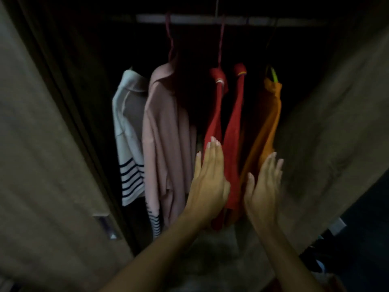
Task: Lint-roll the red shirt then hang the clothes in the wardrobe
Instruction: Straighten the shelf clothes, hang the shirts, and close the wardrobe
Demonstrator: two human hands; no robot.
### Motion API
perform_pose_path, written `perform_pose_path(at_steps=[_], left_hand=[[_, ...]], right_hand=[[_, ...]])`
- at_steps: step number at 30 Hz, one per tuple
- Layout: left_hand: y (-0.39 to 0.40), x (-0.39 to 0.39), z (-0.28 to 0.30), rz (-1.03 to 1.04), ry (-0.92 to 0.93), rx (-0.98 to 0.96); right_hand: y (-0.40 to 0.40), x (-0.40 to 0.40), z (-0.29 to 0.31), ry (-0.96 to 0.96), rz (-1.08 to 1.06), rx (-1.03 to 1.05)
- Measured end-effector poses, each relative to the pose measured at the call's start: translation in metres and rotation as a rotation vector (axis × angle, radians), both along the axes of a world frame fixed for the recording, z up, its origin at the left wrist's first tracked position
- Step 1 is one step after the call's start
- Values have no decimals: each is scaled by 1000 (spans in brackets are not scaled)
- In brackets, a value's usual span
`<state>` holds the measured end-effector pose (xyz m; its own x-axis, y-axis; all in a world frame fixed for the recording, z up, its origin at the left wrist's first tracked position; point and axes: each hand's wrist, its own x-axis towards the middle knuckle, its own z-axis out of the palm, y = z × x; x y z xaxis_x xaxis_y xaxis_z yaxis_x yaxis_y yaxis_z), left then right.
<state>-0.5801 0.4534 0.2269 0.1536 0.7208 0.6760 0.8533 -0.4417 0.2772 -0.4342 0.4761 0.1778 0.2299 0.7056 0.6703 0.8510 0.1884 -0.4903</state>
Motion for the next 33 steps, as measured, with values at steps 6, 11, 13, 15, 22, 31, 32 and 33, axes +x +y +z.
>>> perform_pose_path(at_steps=[6, 11, 13, 15, 22, 31, 32, 33], left_hand=[[-61, -125, -30, 47, 127, 203], [-70, -251, -50, 67, 220, 357], [-63, -297, -50, 111, 298, 385], [-51, -336, -47, 139, 371, 401], [-12, -380, -45, 174, 624, 572], [-1, -372, -52, 178, 571, 679], [0, -369, -52, 175, 569, 677], [0, -366, -52, 175, 568, 677]], right_hand=[[-58, -104, -52, -57, 91, 125], [-102, -233, -108, -162, 190, 47], [-110, -284, -123, -173, 243, 15], [-114, -326, -128, -173, 268, -30], [-98, -393, -140, -247, 117, -157], [-85, -390, -154, -304, 37, -119], [-85, -387, -155, -297, 34, -116], [-85, -384, -156, -295, 33, -114]])
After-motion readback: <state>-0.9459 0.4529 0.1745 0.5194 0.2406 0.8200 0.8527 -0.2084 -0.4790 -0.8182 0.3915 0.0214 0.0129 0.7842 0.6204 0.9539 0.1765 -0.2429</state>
